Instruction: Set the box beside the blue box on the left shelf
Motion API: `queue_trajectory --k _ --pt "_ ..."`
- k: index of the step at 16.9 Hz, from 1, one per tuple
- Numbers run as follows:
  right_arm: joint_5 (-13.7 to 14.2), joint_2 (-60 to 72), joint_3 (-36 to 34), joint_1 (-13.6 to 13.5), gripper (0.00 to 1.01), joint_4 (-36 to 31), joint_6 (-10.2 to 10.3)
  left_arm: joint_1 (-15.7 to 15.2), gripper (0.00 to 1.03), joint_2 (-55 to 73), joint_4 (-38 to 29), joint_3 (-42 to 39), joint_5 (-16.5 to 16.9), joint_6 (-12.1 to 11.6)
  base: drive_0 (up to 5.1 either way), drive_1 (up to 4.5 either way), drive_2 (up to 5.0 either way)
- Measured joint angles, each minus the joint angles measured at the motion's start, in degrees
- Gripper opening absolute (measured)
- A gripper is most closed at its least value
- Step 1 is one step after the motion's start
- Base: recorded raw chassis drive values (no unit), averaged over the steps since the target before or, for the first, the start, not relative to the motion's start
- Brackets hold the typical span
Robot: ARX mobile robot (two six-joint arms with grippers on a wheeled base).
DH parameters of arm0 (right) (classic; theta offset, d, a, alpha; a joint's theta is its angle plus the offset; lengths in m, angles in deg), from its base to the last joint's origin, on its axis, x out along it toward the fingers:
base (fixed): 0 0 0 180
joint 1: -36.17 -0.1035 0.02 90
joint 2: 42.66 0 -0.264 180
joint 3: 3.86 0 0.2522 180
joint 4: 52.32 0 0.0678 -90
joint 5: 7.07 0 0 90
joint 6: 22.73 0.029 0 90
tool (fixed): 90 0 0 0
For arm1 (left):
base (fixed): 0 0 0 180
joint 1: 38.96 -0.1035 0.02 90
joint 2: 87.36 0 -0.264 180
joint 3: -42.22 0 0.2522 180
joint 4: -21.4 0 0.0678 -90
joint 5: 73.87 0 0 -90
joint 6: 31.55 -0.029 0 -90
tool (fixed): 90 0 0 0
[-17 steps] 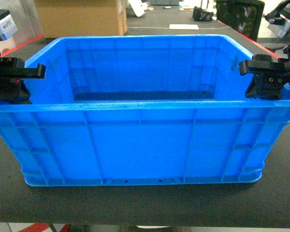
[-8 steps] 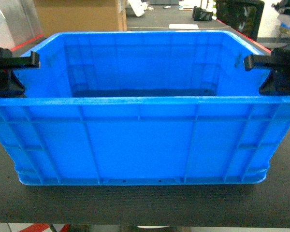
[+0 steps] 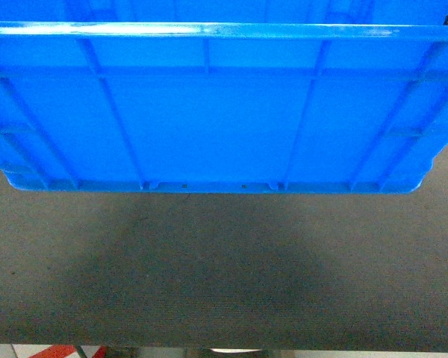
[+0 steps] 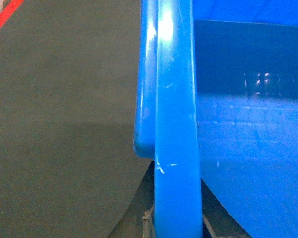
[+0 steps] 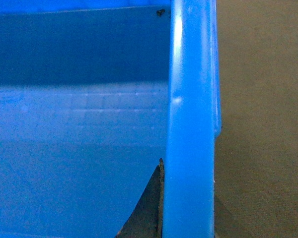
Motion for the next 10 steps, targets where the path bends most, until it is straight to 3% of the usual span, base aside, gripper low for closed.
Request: queue_trajectory --k 6,10 --pt "0.31 -0.07 -0.22 -0.26 0.08 0.31 -0.02 0.0 0.07 -0.04 0.37 -0.28 0.02 0.02 0.0 0.0 0.0" --pt "0.31 -0.07 -0.22 -0.35 0.08 0.28 0.0 -0.09 0.07 -0.04 0.37 -0.28 -0.02 0.02 -1.9 -1.89 -1.9"
